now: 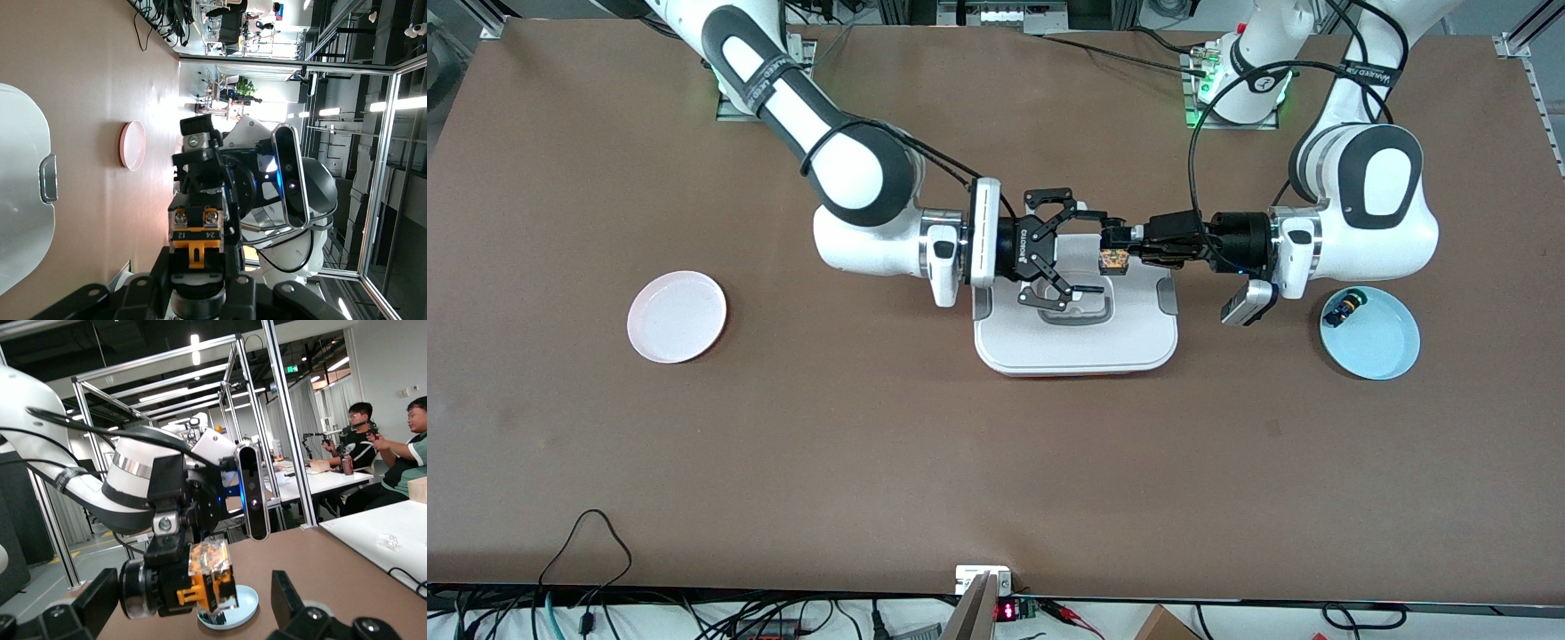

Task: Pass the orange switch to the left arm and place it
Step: 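Grasp the orange switch with the left gripper from the right gripper, then carry the switch to the blue dish while the right gripper withdraws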

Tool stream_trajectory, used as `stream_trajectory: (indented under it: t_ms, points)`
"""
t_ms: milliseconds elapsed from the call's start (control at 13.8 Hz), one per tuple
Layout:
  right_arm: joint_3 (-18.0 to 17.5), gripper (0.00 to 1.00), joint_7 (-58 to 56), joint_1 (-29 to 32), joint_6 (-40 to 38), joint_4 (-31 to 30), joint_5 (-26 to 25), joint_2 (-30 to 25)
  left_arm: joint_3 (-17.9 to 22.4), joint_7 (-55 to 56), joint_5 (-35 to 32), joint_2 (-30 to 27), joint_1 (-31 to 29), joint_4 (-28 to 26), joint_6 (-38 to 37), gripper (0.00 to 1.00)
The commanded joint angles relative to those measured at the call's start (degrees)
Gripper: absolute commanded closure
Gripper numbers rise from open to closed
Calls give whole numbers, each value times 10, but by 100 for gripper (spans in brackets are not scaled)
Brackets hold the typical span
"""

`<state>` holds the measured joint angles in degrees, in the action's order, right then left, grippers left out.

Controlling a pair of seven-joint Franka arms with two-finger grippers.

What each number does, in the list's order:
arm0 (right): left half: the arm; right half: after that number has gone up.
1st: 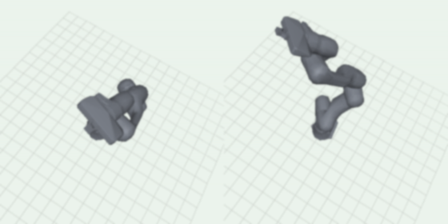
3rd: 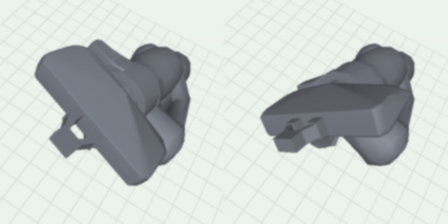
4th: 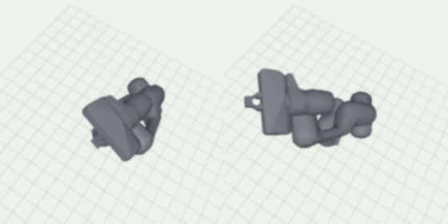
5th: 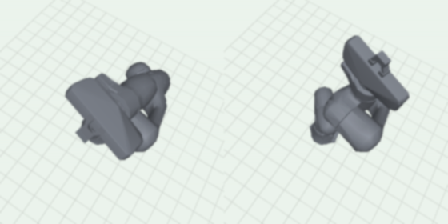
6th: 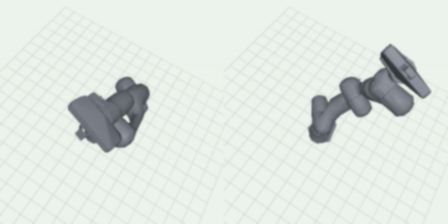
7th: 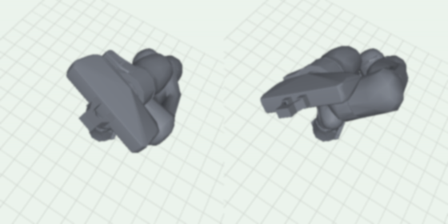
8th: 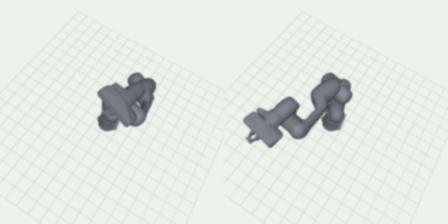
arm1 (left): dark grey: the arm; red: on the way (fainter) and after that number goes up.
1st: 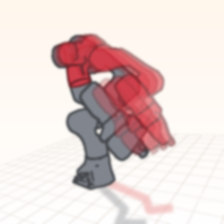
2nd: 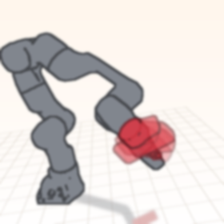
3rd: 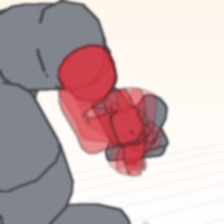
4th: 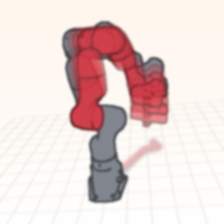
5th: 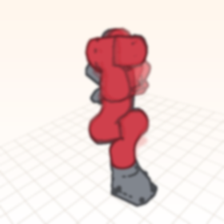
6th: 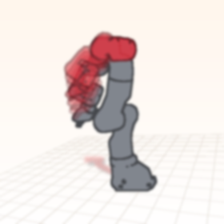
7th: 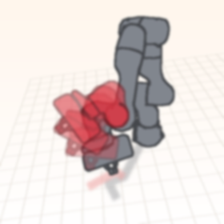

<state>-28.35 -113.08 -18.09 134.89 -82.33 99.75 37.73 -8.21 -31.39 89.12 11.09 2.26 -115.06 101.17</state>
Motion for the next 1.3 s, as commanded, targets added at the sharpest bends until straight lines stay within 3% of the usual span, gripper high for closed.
stream_trajectory:
  t_ms: [0, 289, 433, 866, 1227]
  points:
    - [-1, 0, 22, 52, -70, 10, -16, -2, -1, -13, -20, -14, -7, -5, -6, 87]
    - [0, 0, 49, 125, -195, 9, -90, -2, 3, -11, -197, 4, -33, 65, -15, 87]
    - [0, 0, 71, 163, -240, 9, -153, -2, 4, -20, -290, 5, -46, 72, -26, 87]
    - [0, 0, 79, 269, -406, 14, -251, -2, 4, -33, -601, 24, -52, 141, -26, 86]
    - [3, 0, 180, 325, -504, 102, -377, -10, 3, -115, -865, 52, -63, 155, -13, 86]
